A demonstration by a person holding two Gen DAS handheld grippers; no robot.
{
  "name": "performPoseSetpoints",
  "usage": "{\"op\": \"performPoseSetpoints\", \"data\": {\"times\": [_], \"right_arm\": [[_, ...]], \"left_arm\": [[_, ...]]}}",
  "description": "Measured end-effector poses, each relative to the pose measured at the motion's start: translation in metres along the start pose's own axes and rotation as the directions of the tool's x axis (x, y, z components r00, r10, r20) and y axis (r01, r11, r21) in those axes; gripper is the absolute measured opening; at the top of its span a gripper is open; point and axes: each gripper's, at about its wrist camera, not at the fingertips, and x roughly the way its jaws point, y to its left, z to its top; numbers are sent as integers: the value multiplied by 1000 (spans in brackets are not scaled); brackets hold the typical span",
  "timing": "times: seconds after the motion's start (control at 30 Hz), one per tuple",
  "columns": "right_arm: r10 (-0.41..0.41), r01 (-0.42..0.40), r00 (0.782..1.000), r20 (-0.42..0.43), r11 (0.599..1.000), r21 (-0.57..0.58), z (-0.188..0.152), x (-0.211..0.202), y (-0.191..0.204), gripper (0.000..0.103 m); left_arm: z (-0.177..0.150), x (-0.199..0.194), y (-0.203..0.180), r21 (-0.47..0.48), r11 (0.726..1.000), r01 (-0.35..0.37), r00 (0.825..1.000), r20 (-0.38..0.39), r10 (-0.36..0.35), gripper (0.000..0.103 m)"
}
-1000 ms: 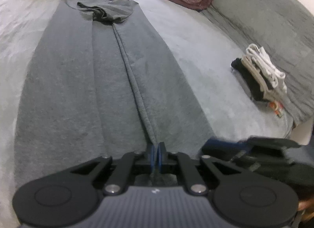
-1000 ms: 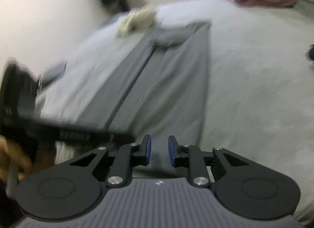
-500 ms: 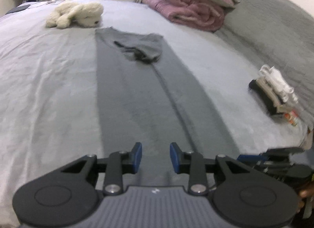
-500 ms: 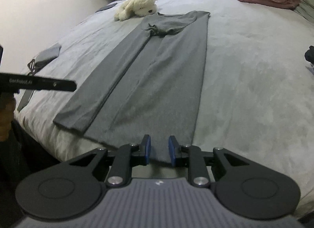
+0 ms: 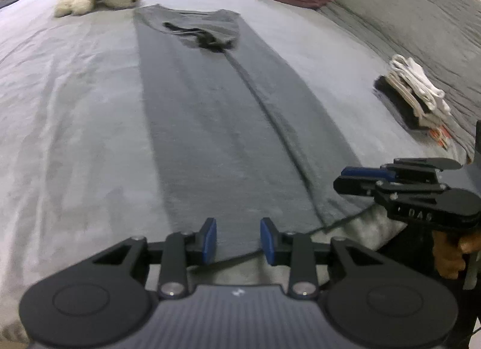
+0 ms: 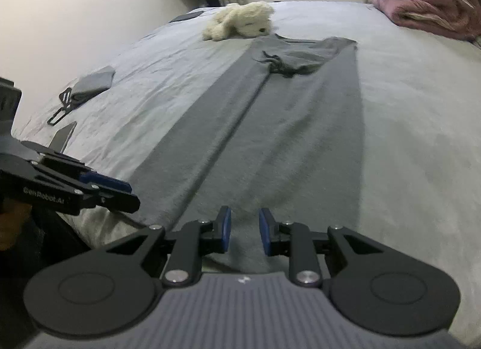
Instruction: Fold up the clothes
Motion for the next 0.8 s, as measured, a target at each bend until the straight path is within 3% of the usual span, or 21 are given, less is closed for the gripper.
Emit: {"op": "performPoseSetpoints", "data": {"times": [0.1, 0.2, 0.33, 0.47, 0.7, 0.77, 0.8], "right_arm": [[10, -13, 996, -89, 999, -40, -6, 25, 8, 24], [9, -11, 996, -88, 1000, -29, -7, 24, 5, 24], [108, -106, 994, -20, 992, 68, 7, 14, 1, 27], [192, -183, 981, -33, 965, 186, 13, 28, 3, 29], [232, -198, 970, -75, 929, 312, 12, 52, 10, 30], [204, -174, 975, -92, 949, 263, 13, 53, 18, 9], [184, -156, 978, -98, 959, 237, 13, 53, 21, 7]], "left_arm": [[-3, -4, 10, -33, 999, -20, 1000, 2, 20, 32], [-7, -10, 19, -67, 997, -23, 1000, 5, 23, 32], [-10, -10, 36, -142, 989, -32, 999, -15, 30, 32], [-11, -8, 45, -191, 981, 9, 1000, -17, -13, 31], [-14, 5, 42, -166, 986, 7, 999, -42, -14, 31], [-14, 7, 38, -142, 990, -6, 999, -48, -1, 19], [-15, 8, 35, -129, 992, -12, 999, -51, 5, 17]]}}
